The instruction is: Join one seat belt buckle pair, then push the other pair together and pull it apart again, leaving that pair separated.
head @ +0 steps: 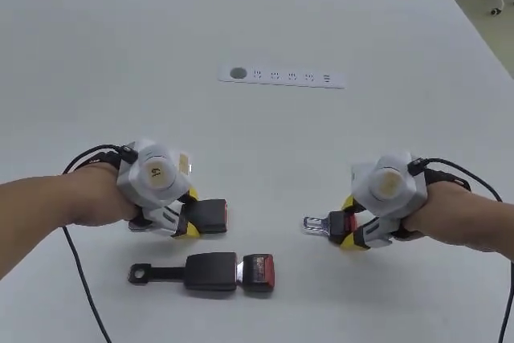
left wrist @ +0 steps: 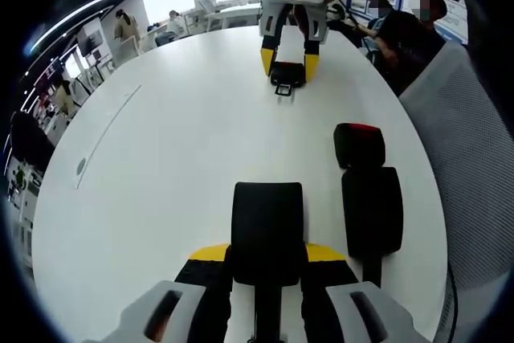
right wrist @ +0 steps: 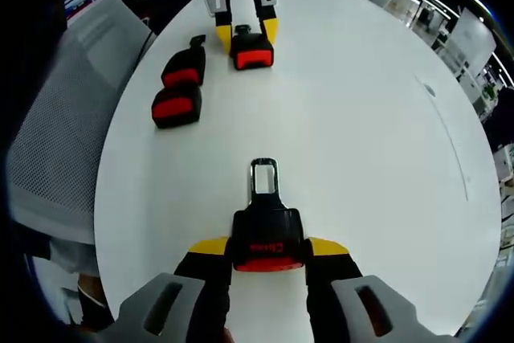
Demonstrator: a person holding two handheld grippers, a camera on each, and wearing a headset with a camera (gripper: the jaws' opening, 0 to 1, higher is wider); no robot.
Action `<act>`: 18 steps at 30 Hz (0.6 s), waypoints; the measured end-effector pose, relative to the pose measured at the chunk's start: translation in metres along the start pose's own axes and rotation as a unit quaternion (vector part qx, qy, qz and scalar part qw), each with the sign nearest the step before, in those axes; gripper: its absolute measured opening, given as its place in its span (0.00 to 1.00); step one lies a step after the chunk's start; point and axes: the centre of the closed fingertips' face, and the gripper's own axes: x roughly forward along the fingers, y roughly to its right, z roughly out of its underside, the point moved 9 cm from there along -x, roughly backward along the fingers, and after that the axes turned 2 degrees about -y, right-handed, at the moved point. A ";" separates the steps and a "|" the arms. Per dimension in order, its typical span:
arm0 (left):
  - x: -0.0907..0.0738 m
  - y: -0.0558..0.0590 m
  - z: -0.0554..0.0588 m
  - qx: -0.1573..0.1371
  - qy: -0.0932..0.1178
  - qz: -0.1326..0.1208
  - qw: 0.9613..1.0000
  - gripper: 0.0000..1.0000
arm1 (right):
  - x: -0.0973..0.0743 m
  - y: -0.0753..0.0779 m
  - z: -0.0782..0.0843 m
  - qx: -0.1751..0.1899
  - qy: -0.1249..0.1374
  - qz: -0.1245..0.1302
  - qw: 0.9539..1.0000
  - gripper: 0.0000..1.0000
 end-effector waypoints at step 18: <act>-0.002 -0.002 0.003 -0.006 -0.012 -0.017 1.000 0.40 | -0.005 -0.004 -0.006 0.016 0.014 0.039 0.999 0.44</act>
